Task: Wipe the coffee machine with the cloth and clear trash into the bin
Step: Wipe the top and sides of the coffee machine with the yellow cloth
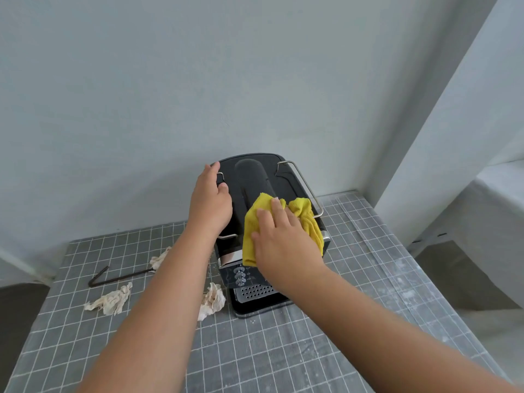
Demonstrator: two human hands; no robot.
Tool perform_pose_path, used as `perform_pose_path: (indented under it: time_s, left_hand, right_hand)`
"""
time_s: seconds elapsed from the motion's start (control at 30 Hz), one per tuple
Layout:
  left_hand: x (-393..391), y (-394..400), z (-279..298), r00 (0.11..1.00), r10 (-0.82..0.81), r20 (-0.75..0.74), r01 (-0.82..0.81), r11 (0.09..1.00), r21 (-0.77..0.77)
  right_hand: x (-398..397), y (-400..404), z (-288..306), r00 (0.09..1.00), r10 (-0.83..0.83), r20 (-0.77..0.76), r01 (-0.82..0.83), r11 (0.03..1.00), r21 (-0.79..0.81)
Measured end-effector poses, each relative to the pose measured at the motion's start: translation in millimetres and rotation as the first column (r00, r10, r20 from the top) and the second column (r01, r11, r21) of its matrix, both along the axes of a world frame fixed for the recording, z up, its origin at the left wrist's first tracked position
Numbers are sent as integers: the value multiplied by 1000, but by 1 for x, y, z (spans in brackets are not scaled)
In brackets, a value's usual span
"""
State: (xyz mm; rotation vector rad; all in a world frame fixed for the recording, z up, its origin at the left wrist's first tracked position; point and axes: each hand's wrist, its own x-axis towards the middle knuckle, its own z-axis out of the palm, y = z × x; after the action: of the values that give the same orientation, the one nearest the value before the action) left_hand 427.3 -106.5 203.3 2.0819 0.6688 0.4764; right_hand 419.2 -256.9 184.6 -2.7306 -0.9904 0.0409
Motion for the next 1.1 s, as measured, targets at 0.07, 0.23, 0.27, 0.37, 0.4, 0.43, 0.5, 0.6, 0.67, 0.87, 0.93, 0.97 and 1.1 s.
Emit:
perform_pose_path:
  time_s: [0.07,0.23,0.27,0.37,0.4,0.43,0.5,0.6,0.67,0.87,0.93,0.97,1.1]
  left_hand:
    - [0,0,-1,1000,0,5,0,1000,-5]
    - [-1,2,-2,1000,-1,11,1,1000,-5]
    - [-1,2,-2,1000,-1,11,1,1000,-4]
    - [-1,2,-2,1000,3,10,-3,1000,1]
    - [-1,2,-1,1000,3,8,-3,1000,2]
    - [-1,1,-1,1000,4,7,-4,1000,2]
    - [-2,1,0,1000,4,5,-4,1000,5]
    - [-2,0,0,1000,4,-1,-4,1000,12]
    - [-2,0,0,1000,8,-2,-8,1000,10]
    - [-2,0,1,1000,6,10,-5,1000,-7]
    - [-2,1,1,1000,9,8,-9,1000,-2]
    - [-3,1,1,1000,11,8,-11,1000,-1]
    - [-3,1,-1,1000,14,7,-14,1000,5]
  right_hand:
    - [-10,-12,4,1000,6,31,-9,996,92]
    - [-20,-58,-6,988,68,141,-118,911,394]
    - [-17,-66,-12,983,82,167,-149,882,446]
    - [-9,-83,-9,991,43,123,-108,803,586]
    - [-7,-86,-2,1000,-9,19,-5,766,643]
    - [-4,-86,6,992,-63,-114,124,711,692]
    - [12,-85,26,925,-164,-342,376,514,771]
    - [49,-80,63,892,-263,-367,437,303,847]
    - [72,-71,86,904,-343,-256,384,387,838]
    - [109,-12,81,992,-125,-9,119,918,379]
    - [108,1,64,997,-67,-44,72,987,143]
    - [107,3,58,997,-58,-49,61,996,70]
    - [100,-10,56,995,3,-96,-3,1000,-4]
